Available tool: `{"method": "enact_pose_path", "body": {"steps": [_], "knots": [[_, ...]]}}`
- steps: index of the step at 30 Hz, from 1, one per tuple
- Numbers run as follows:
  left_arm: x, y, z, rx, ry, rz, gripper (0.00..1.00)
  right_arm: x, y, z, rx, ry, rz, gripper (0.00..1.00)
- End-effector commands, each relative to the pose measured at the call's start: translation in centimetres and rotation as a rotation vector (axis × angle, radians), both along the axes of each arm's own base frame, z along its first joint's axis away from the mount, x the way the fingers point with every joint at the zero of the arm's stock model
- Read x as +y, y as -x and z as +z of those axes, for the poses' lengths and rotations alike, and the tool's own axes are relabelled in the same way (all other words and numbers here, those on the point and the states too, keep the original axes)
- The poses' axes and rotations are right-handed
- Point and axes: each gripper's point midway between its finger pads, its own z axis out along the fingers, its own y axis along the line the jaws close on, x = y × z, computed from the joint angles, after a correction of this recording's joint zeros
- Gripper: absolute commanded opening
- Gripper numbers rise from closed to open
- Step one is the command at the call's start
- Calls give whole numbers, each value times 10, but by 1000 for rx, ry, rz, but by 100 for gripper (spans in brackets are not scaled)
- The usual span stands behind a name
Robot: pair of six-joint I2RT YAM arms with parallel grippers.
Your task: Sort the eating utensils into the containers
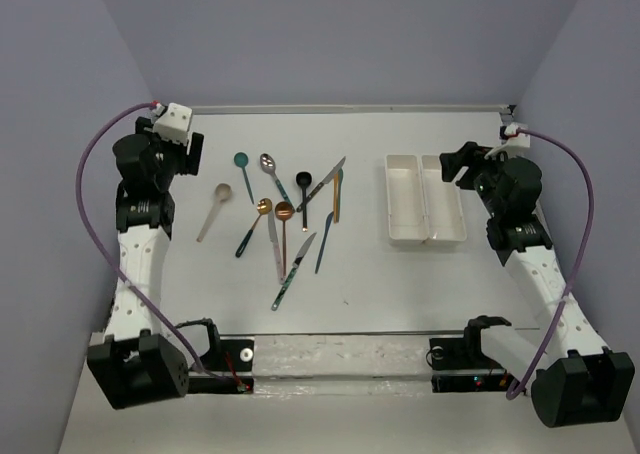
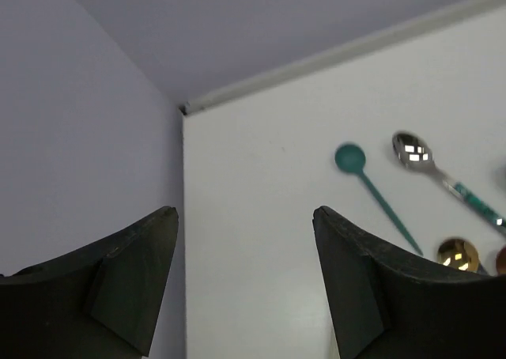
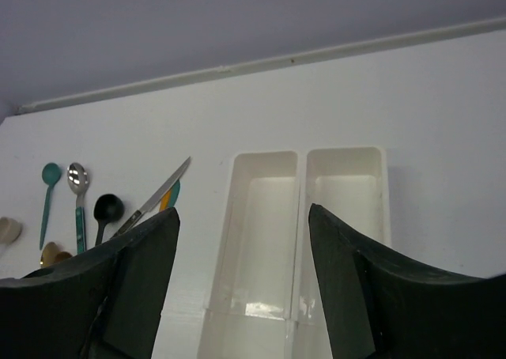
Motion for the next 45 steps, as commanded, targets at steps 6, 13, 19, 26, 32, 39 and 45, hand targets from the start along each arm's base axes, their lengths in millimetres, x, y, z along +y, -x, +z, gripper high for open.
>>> {"method": "enact_pose_path", "body": {"steps": [6, 13, 19, 26, 32, 39, 45], "knots": [[-1, 19, -209, 780, -10, -66, 86, 12, 19, -37, 185, 43, 77, 79], [7, -5, -259, 872, 22, -8, 82, 23, 13, -52, 238, 24, 139, 83], [-8, -13, -293, 938, 83, -59, 71, 20, 11, -52, 234, 32, 121, 83], [-4, -16, -307, 952, 75, -34, 30, 20, 9, -57, 243, 28, 119, 82], [-7, -14, -290, 914, 91, -29, 0, 25, 9, -54, 235, 18, 140, 81], [-34, -24, -196, 693, 180, -142, 0, 54, 17, -15, 168, -49, 295, 78], [-73, -6, -78, 406, 234, -308, 0, 138, 32, 47, 16, -106, 488, 78]]}}
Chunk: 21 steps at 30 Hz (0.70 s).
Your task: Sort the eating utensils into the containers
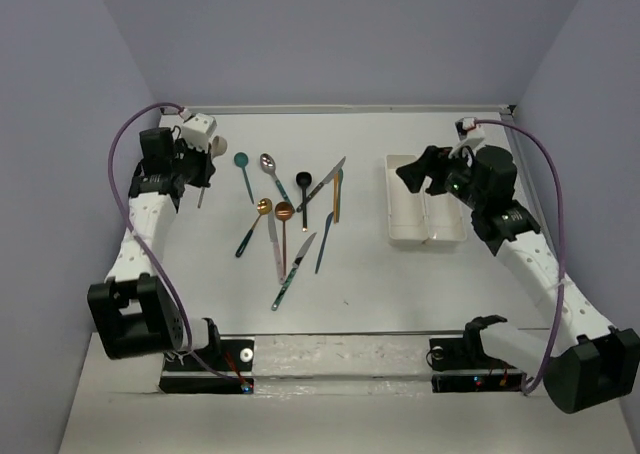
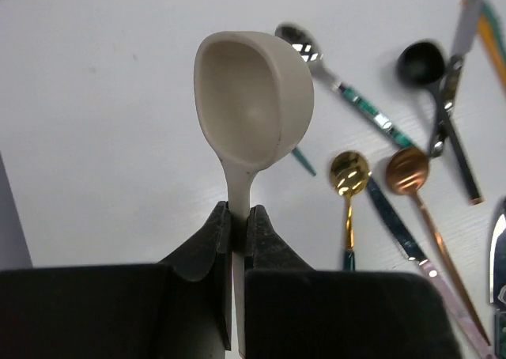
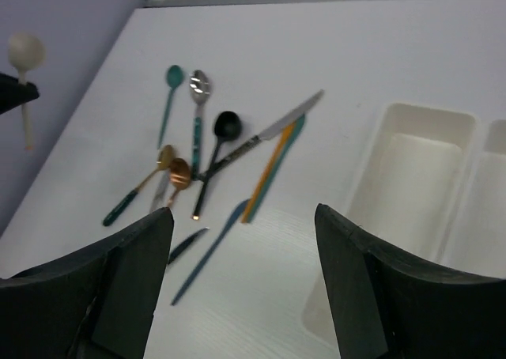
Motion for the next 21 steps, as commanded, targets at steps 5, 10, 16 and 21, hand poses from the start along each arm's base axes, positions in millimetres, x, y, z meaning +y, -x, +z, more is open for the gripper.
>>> {"method": "enact_pose_path", "body": {"steps": [5, 10, 16, 21], "knots": [[-63, 43, 139, -357, 182, -194, 0, 169, 28, 140, -332, -309, 356, 79], [-86, 76, 173, -481, 225, -276, 0, 256, 33, 166, -366, -412, 492, 77], [-106, 101, 189, -541, 304, -358, 0, 327, 57, 164, -425, -437, 719, 80], [-114, 109, 204, -568, 411, -363, 0, 347, 67, 134, -480, -339, 722, 81]]}}
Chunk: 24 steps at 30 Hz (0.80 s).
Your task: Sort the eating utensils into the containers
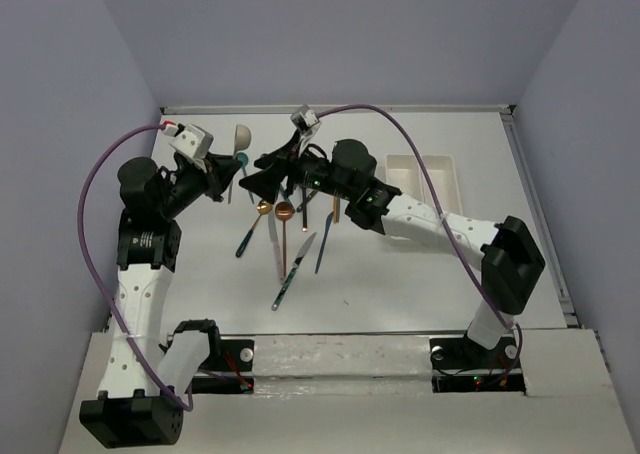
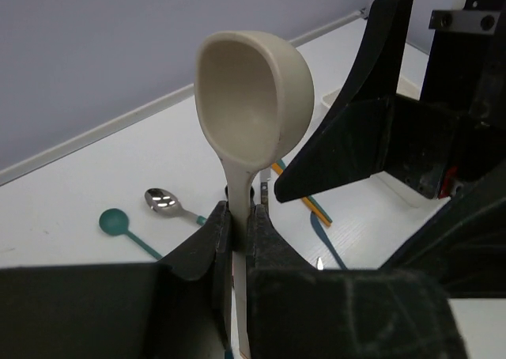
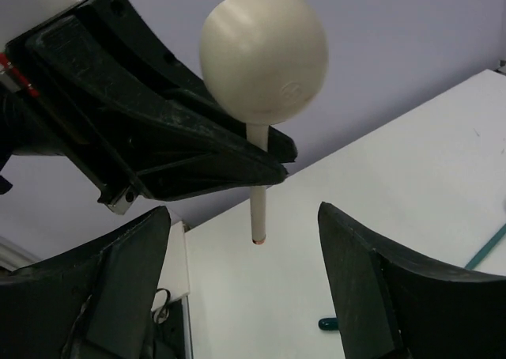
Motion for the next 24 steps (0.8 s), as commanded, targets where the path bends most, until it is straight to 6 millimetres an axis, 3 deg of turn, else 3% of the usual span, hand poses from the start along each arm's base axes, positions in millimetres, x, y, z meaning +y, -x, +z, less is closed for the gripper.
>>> {"method": "enact_pose_path", "body": {"steps": [1, 4, 7, 8, 12, 17, 21, 24], "knots": [[-14, 11, 35, -69, 137, -61, 0, 9, 20, 35, -185, -81, 19, 81], [-14, 8, 36, -57, 180, -49, 0, 20, 24, 28, -188, -86, 29, 80], [-17, 8, 32, -41, 206, -61, 0, 30, 19, 24, -173, -82, 14, 77], [-18, 9, 33, -38, 220, -67, 0, 35, 12, 13, -152, -61, 1, 76], [-19, 10, 32, -33, 240, -75, 0, 42, 2, 13, -142, -67, -25, 69], [-22, 10, 30, -18, 264, -87, 0, 51, 1, 9, -139, -67, -22, 53], [-19, 7, 27, -13, 264, -64, 0, 48, -7, 5, -122, -64, -68, 47], [-19, 8, 28, -19, 259, -64, 0, 45, -10, 2, -123, -57, -96, 27]]}}
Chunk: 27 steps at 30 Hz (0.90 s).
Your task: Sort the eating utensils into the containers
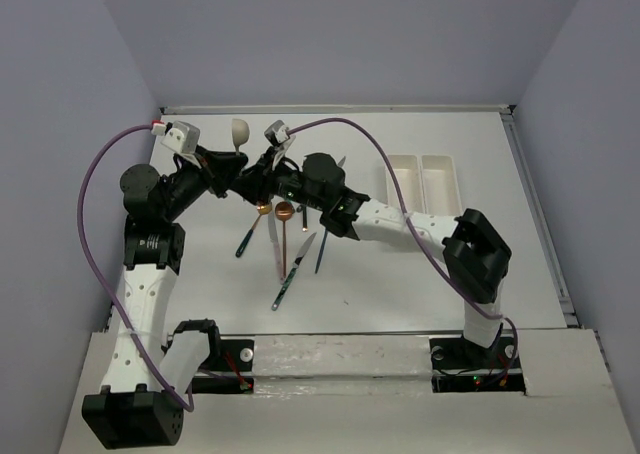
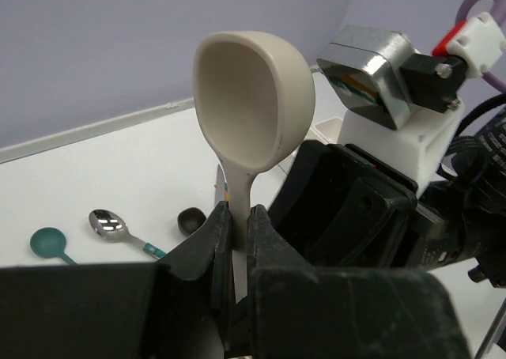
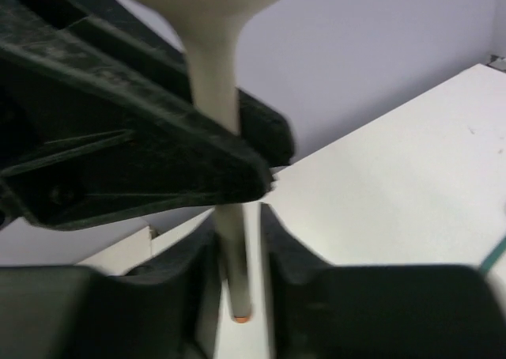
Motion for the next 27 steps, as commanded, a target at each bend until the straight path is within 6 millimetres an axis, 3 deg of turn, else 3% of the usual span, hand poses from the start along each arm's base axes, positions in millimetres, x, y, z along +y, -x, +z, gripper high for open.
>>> {"method": "enact_pose_path", "body": {"steps": [1, 3, 6, 7, 8, 9, 11, 12, 13, 14, 15, 17, 18, 19, 20, 22, 23, 25, 27], "knots": [[-3, 6, 13, -52, 6, -20, 0, -7, -3, 45, -65, -95, -60, 16], [-1, 3, 9, -42, 0, -7, 0, -8, -3, 46, -73, -92, -65, 2], [3, -1, 5, -44, -21, 18, 0, -10, -3, 40, -66, -67, -74, 0], [3, -1, 3, -41, -30, 20, 5, -13, -2, 41, -62, -57, -74, 0], [4, -1, 1, -42, -40, 21, 21, -15, 0, 40, -59, -50, -74, 0], [4, -1, 1, -53, -60, 21, 58, -21, -3, 34, -50, -29, -84, 0], [6, -2, -4, -44, -80, 26, 88, -32, -6, 22, -21, 27, -97, 0], [7, -2, -5, -44, -90, 33, 98, -45, -5, 32, -22, 27, -110, 0], [12, -4, -7, -41, -113, 64, 99, -60, -15, 19, -3, 67, -140, 0], [17, -7, -5, -54, -136, 89, 99, -77, -14, 20, 15, 98, -155, 0], [20, -9, -6, -51, -149, 109, 99, -99, -27, 4, 49, 144, -196, 0], [31, -14, -10, -29, -175, 175, 99, -132, -34, -21, 122, 228, -233, 0], [35, -16, -12, -27, -204, 195, 99, -167, -44, -31, 166, 243, -286, 0], [36, -16, -10, -30, -204, 197, 99, -170, -35, -20, 157, 231, -263, 0], [38, -18, -11, -30, -220, 205, 99, -200, -41, -51, 236, 267, -280, 0], [39, -19, -22, 5, -235, 202, 99, -235, -42, -66, 294, 275, -302, 0], [40, -20, -26, 14, -244, 203, 99, -266, -40, -81, 355, 281, -319, 0], [41, -24, -36, 44, -253, 207, 99, -288, -28, -89, 412, 263, -268, 0], [41, -25, -42, 54, -266, 204, 99, -322, -31, -108, 491, 240, -273, 0]]}}
